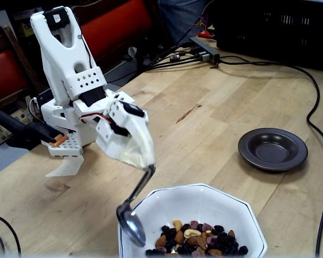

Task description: Use spoon to transfer food from the white bowl to brown plate

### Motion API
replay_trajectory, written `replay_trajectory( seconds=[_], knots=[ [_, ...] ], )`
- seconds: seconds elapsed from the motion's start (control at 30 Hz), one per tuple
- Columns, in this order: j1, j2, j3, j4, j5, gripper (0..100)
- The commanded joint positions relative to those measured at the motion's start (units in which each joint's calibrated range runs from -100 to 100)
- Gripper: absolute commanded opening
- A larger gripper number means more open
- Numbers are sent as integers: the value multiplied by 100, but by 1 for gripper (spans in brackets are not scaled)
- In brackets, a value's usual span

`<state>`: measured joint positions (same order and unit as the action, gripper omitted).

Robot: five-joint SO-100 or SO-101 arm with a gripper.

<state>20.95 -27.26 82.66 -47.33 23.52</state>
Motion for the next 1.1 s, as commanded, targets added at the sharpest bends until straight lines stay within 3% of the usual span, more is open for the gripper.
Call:
replay_trajectory(
  seconds=[0.0,0.43,0.7,1.07],
  knots=[
    [16,103,265,-152,34,2],
    [-21,463,353,-160,39,2],
    [-554,1002,-496,-160,39,2],
    [-591,1156,-1045,-121,39,3]
  ],
)
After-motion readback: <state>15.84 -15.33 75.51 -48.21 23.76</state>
